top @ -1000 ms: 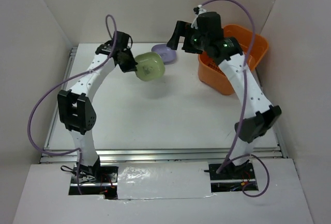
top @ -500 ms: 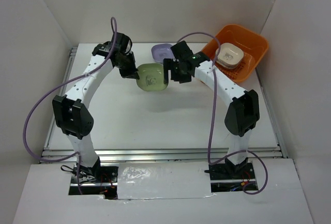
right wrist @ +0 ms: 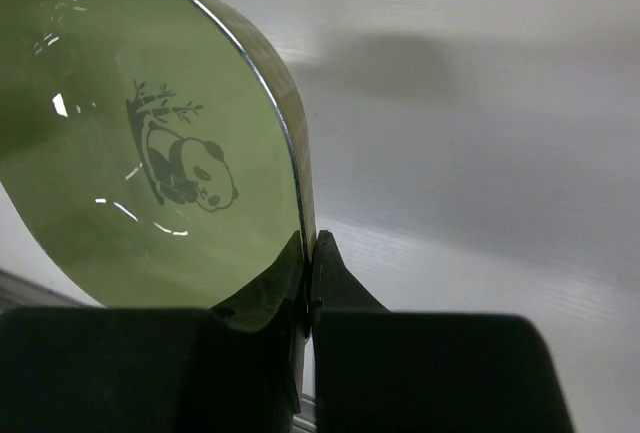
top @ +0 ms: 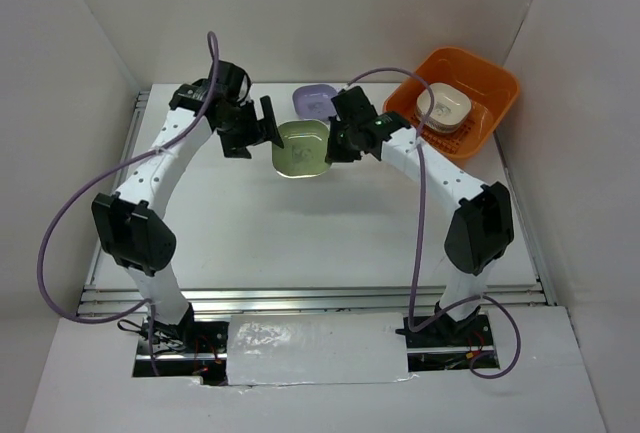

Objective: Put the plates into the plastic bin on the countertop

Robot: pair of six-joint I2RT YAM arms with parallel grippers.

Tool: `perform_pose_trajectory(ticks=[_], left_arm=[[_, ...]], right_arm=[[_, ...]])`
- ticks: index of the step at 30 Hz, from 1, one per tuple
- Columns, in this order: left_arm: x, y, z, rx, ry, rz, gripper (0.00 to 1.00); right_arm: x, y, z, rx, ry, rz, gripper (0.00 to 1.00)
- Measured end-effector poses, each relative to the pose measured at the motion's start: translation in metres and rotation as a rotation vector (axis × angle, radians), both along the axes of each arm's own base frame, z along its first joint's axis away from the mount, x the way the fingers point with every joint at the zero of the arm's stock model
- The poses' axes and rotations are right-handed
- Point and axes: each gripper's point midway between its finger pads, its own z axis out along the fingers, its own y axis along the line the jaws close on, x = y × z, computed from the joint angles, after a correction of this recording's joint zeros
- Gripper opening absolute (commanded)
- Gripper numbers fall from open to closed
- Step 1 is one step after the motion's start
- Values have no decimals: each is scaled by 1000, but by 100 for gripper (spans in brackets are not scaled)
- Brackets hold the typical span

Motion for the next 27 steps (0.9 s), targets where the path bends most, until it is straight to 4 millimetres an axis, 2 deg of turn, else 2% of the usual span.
perform_pose_trajectory(ticks=[3,6,9,10,12,14,16,18,20,22,24,27], left_arm=[[-1,15,17,3,-36,70,99],[0,64,48,-4,-125,257,99],[-16,125,80,-19,-247,455,99],[-24,139,91,-26,-291,504,99],[-38,149,108,-39,-354,536,99],[-42,146,115,-59,-377,519,99],[-38,143,114,-68,-386,486,99],[-30,144,93,-69,-336,464,99],[-21,142,59,-66,-257,437,99],[-20,141,28,-59,-172,417,99],[-23,139,8,-57,-118,395,99],[-24,133,4,-66,-113,367,99]], right_arm=[[14,-26,5,-39,-3,-93,0],[44,-73,27,-63,-21,-239,0],[83,-148,60,-50,-83,-440,0],[93,-178,71,-45,-106,-513,0],[108,-236,88,-43,-140,-642,0],[121,-292,101,-41,-172,-759,0],[133,-336,102,-43,-181,-841,0],[148,-367,89,-49,-171,-892,0],[159,-380,65,-48,-132,-905,2],[165,-386,31,-41,-59,-895,5],[169,-389,4,-30,-4,-882,13],[173,-388,-20,-9,47,-859,85]])
